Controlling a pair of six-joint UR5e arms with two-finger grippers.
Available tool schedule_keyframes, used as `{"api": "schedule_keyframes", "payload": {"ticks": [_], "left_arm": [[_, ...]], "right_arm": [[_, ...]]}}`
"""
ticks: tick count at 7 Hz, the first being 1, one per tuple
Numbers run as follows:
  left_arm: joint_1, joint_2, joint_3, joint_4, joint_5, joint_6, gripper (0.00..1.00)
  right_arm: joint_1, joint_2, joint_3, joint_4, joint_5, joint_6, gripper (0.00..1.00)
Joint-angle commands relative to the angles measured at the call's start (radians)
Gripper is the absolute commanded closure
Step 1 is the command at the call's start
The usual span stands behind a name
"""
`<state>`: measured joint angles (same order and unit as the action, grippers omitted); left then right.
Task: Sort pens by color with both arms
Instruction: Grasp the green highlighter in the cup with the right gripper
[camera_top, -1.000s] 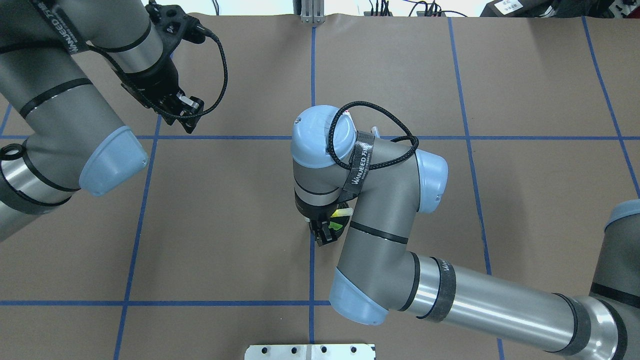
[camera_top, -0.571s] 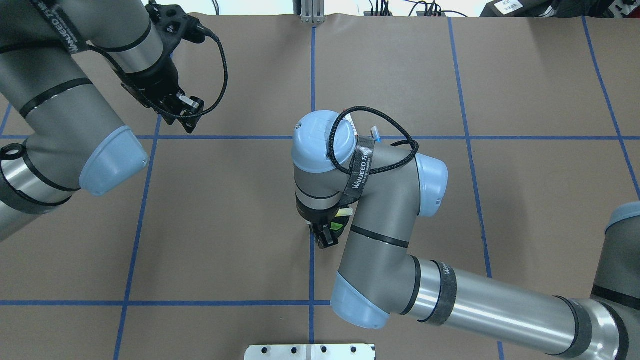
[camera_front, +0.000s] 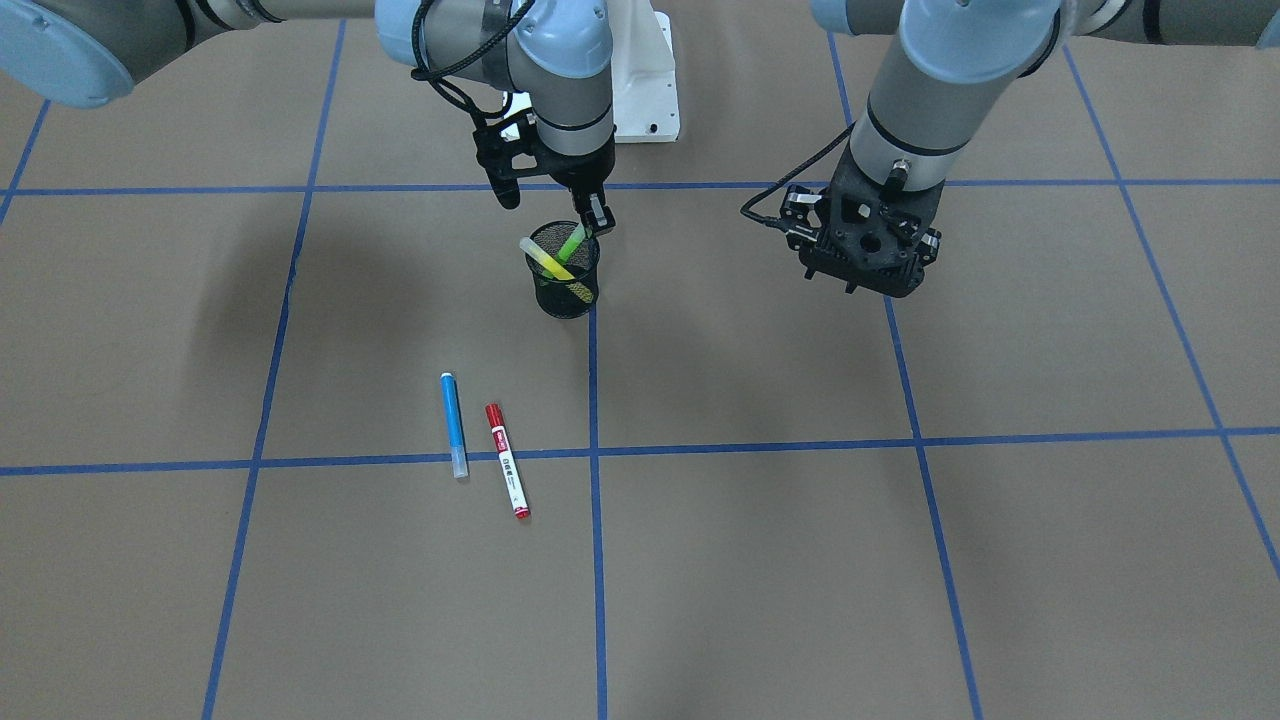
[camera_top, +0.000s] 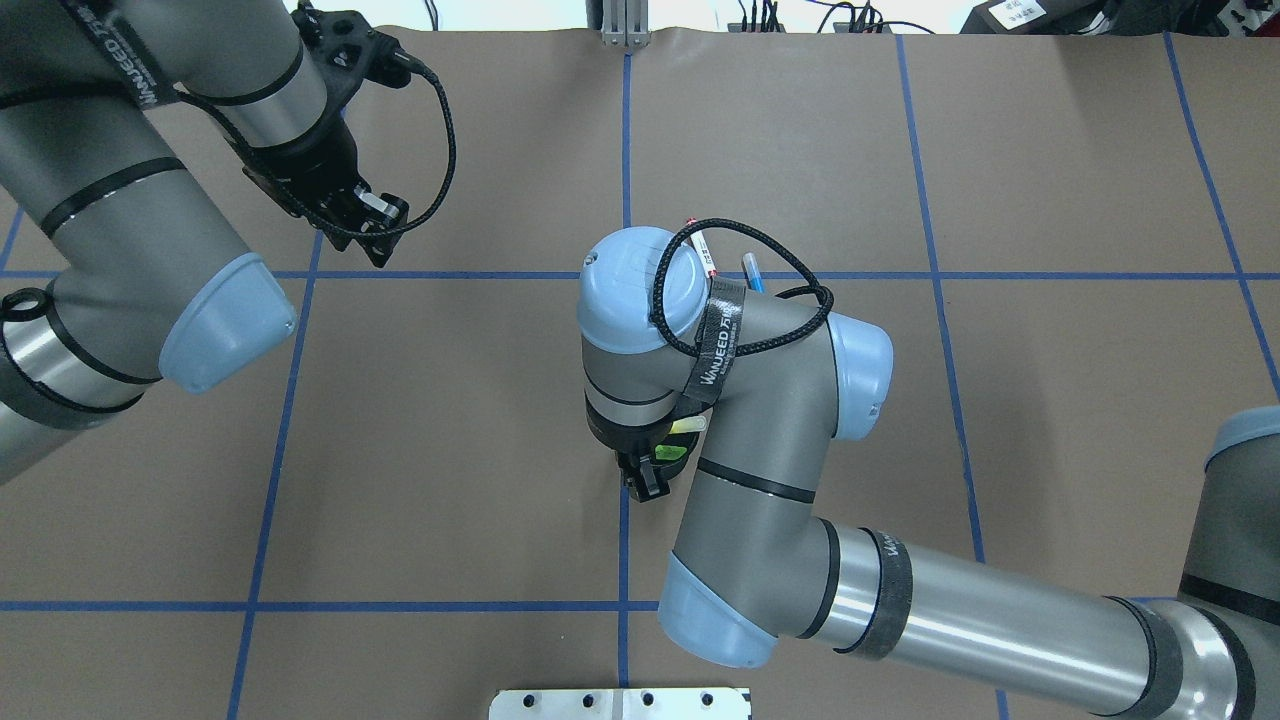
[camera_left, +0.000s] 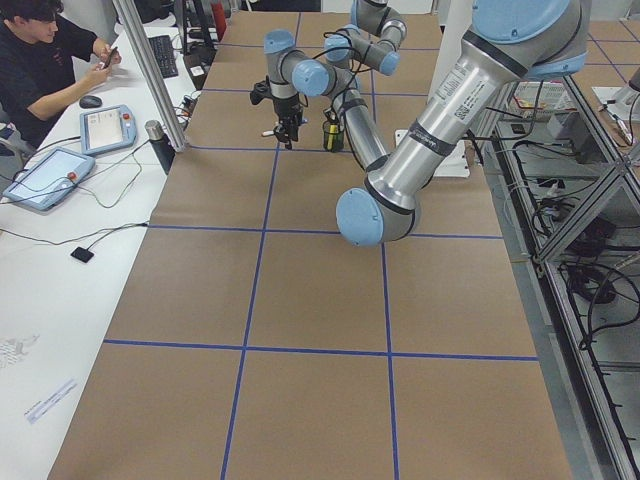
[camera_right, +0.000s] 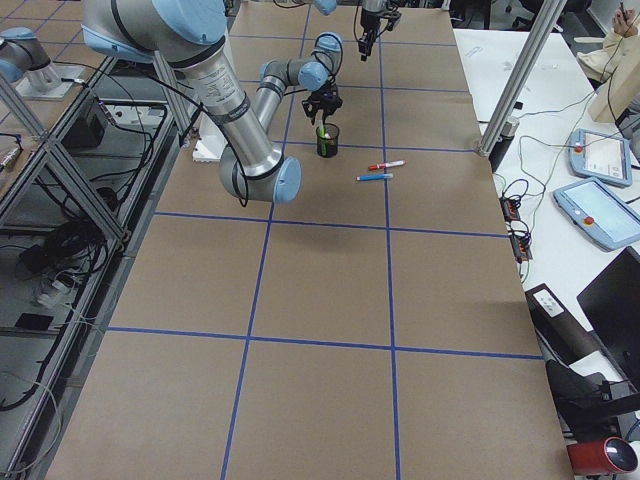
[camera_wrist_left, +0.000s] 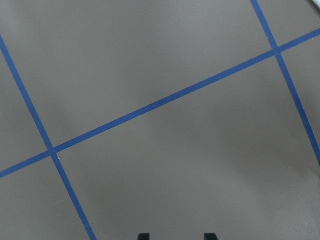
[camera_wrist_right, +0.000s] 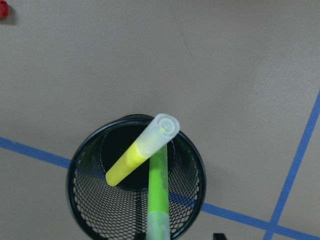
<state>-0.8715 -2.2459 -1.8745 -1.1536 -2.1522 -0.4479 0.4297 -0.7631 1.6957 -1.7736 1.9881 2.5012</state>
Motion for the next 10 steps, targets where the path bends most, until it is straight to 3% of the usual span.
{"api": "schedule_keyframes", "payload": {"ticks": [1,3,4,7,10], "left_arm": [[0.000,0.000,0.000,0.000,0.006,0.000,0.53],[0.003,0.000,0.003,0.000,0.012,0.000,0.53],[0.011,0.000,0.003,0.000,0.012,-0.002,0.53],[0.013,0.000,0.003,0.000,0.014,-0.003,0.53],[0.014,0.000,0.003,0.000,0.018,-0.005,0.53]], "right_arm": [[0.000,-0.004,0.001,0.000,0.000,-0.001,0.62],[0.000,-0.009,0.001,0.002,0.001,-0.001,0.64],[0.000,-0.007,0.002,0.000,0.001,-0.001,0.78],[0.000,-0.019,0.022,0.000,0.006,-0.002,1.00],[0.012,-0.015,0.080,-0.009,0.012,-0.002,1.00]]}}
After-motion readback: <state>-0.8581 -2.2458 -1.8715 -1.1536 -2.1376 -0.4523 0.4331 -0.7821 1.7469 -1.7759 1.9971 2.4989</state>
